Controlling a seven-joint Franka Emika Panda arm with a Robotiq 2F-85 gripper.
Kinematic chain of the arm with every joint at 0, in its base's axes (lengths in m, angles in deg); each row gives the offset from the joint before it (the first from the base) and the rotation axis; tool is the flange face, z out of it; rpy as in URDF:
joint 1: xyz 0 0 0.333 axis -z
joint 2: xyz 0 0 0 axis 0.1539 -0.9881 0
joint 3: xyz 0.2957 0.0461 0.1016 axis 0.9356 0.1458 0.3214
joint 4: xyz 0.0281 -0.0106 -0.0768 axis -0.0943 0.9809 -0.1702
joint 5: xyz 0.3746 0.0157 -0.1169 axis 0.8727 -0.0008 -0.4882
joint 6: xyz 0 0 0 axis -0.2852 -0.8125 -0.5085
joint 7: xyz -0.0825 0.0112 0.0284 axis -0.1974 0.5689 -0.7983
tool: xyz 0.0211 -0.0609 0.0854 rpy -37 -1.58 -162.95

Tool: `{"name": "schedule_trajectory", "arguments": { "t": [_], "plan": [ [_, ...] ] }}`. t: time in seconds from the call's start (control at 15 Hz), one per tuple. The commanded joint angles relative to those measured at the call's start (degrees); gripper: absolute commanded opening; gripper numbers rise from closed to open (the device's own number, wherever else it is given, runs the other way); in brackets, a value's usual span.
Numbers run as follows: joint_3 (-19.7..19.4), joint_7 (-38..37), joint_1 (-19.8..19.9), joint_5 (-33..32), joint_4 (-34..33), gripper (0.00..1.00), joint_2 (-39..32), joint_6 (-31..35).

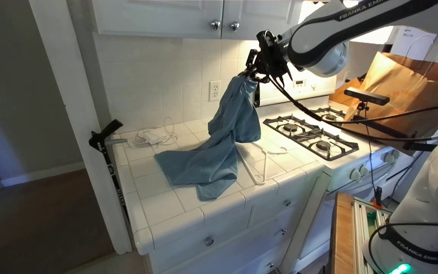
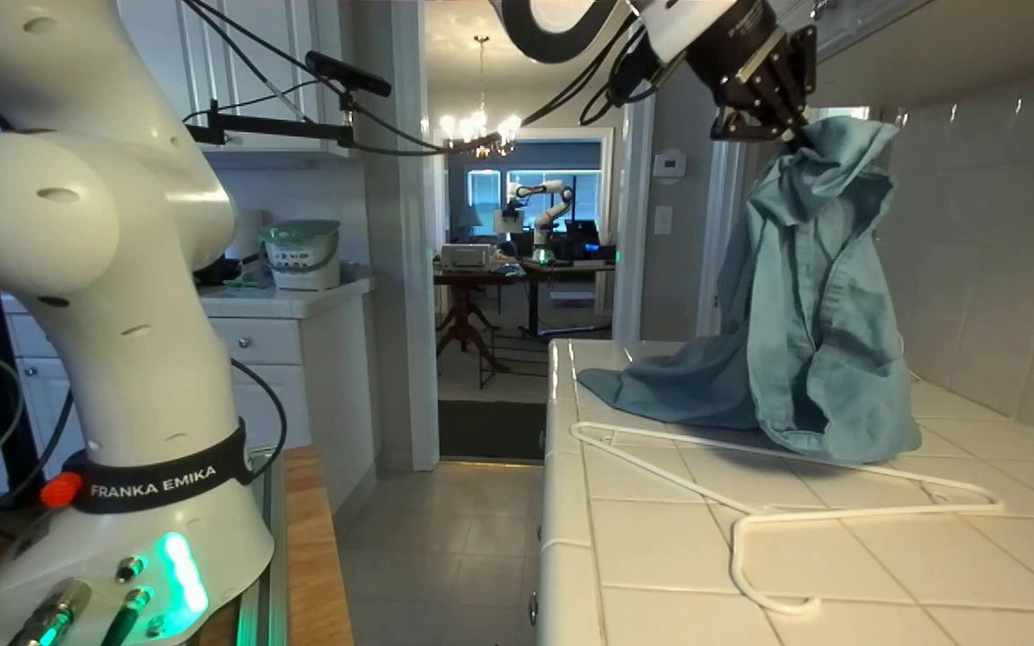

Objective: Unfold the blue cloth

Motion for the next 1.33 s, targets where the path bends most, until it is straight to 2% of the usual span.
{"name": "schedule_trajectory", "arguments": {
  "t": [0.0,0.47,0.67,0.73,0.8,1.27],
  "plan": [
    [7.7,-5.4,3.7,-4.1,5.1,0.01,4.2,0.8],
    [24.6,-15.0,14.2,-8.2,7.0,0.01,13.6,-3.2],
    [32.0,-20.7,21.3,-9.3,5.6,0.01,19.5,-7.0],
    [32.3,-26.3,23.0,-14.1,5.3,0.01,21.6,-8.6],
    [33.8,-29.3,26.0,-15.4,4.6,0.01,24.0,-11.3],
    [29.6,-44.5,30.3,-24.7,-0.6,0.01,33.0,-30.2]
  ]
}}
